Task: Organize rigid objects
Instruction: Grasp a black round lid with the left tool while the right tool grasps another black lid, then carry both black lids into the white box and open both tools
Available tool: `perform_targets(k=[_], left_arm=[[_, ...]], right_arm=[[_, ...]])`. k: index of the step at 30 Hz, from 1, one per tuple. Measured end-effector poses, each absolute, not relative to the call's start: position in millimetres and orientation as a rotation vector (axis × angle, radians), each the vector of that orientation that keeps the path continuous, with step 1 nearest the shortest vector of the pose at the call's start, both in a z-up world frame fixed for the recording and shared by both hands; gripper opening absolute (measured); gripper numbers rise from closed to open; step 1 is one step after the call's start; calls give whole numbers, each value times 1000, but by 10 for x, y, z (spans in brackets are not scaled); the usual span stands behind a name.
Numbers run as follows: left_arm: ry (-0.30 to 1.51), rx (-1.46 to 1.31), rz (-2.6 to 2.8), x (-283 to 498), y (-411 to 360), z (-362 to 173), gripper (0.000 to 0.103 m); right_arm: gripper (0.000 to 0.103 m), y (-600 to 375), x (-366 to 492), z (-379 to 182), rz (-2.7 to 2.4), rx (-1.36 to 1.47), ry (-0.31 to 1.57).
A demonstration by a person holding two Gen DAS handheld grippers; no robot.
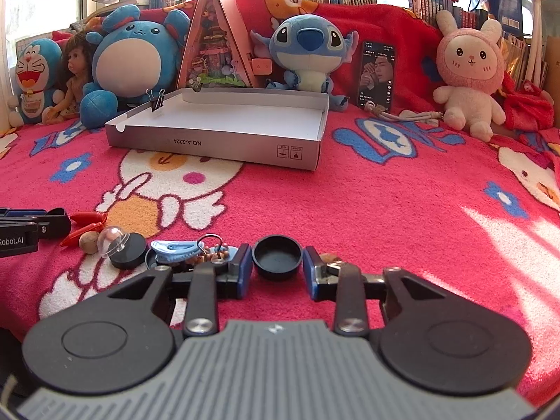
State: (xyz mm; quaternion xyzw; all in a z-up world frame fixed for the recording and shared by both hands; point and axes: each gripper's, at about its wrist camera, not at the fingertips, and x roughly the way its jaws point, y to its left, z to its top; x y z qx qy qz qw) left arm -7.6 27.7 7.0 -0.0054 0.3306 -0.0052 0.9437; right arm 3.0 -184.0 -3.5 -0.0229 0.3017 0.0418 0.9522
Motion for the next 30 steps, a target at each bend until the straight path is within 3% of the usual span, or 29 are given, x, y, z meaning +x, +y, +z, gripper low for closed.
perform_targets(k=[15, 30], left_arm=[[599, -28, -74, 405, 262, 474, 31], [638, -73, -127, 1140, 175, 643, 31]], right_arm=[[37, -1942, 325, 291, 85, 38, 575], [37, -1987, 870, 498, 101, 102, 555]])
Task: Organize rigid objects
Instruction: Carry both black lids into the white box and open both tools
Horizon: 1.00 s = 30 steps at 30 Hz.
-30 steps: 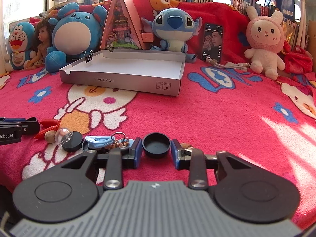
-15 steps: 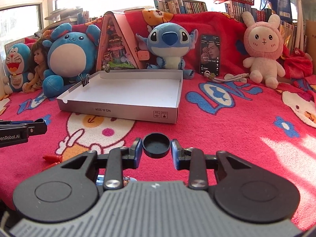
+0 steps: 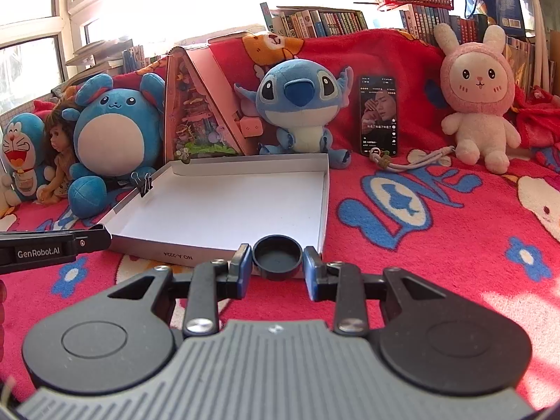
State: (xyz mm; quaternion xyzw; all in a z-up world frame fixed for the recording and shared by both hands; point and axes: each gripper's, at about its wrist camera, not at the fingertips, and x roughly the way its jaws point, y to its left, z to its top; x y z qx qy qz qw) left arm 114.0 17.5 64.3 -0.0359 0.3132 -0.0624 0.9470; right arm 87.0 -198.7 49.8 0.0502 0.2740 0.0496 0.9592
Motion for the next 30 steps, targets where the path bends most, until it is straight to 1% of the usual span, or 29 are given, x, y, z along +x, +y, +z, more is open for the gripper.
perform_targets(k=[11, 21, 30], left_arm=[[737, -87, -143, 1786, 103, 569, 31], [897, -98, -167, 2474, 74, 396, 31], [897, -40, -152, 2603, -55, 293, 31]], right_arm=[[37, -1940, 1357, 535, 143, 127, 613], [37, -1933, 2005, 465, 184, 162, 775], [37, -1864, 2240, 279, 182, 153, 867]])
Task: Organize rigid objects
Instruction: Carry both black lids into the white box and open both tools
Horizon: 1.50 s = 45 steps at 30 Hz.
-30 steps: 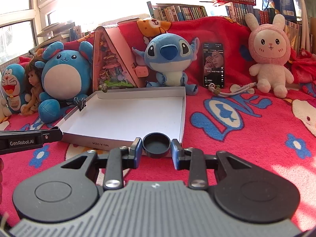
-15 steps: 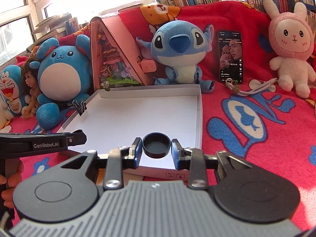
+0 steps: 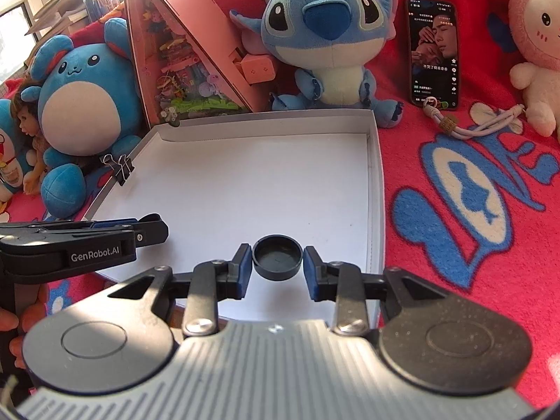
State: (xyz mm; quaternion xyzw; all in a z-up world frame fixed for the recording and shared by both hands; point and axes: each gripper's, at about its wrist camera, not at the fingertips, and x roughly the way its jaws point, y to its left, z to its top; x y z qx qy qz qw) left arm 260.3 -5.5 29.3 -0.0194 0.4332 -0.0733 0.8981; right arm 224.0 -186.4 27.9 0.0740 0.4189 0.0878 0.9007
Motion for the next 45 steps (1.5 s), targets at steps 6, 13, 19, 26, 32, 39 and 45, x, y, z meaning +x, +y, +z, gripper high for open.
perform_targets(k=[6, 13, 19, 26, 32, 39, 45], left_arm=[[897, -10, -153, 2616, -120, 246, 31], [897, 14, -148, 2616, -157, 214, 31], [891, 27, -145, 2613, -171, 211, 31], [884, 47, -140, 2604, -203, 211, 31], [882, 49, -141, 2596, -199, 210, 33], [832, 70, -125, 2439, -180, 304, 68], [744, 84, -137, 2159, -153, 472, 82]], right_arm=[[38, -1853, 2288, 213, 174, 148, 881], [38, -1838, 2333, 175, 163, 131, 894], [38, -1826, 2341, 142, 162, 123, 899], [38, -1834, 2339, 126, 162, 125, 900], [41, -1829, 2325, 118, 165, 113, 892], [56, -1844, 2237, 186, 175, 100, 852], [67, -1885, 2078, 301, 186, 98, 799]])
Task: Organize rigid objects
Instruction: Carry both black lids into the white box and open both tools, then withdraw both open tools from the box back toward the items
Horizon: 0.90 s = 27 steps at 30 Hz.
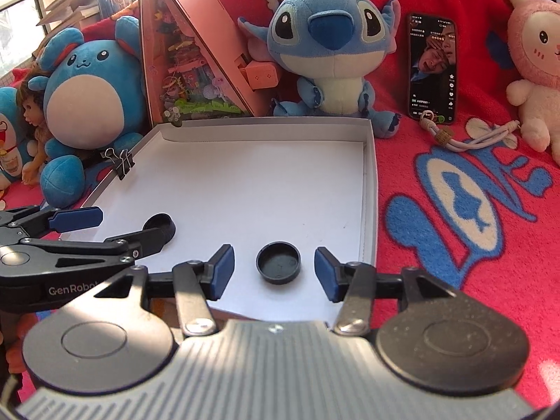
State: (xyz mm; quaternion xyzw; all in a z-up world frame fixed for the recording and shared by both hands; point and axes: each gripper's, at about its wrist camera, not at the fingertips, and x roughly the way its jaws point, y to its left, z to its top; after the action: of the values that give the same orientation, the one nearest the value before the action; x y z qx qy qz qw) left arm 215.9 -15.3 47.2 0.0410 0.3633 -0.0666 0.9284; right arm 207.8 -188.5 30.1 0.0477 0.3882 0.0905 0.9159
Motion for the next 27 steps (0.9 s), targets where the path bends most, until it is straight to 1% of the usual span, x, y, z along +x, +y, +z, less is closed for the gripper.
perform_targets(k=[1, 3, 14, 21, 27], left_arm=[[733, 81, -138, 2106, -147, 492, 83], [712, 79, -148, 2008, -135, 522, 84], [639, 68, -195, 1471, -109, 605, 85], [595, 52, -207, 1169, -67, 616, 85], [605, 30, -214, 1011, -33, 561, 86]], right_arm=[[68, -1886, 2046, 318, 190, 95, 790], [73, -1890, 1954, 356, 199, 83, 768], [84, -1892, 1446, 485, 221, 14, 653], [86, -1912, 1190, 491, 241, 14, 603], [87, -1885, 982, 481, 247, -12, 557]])
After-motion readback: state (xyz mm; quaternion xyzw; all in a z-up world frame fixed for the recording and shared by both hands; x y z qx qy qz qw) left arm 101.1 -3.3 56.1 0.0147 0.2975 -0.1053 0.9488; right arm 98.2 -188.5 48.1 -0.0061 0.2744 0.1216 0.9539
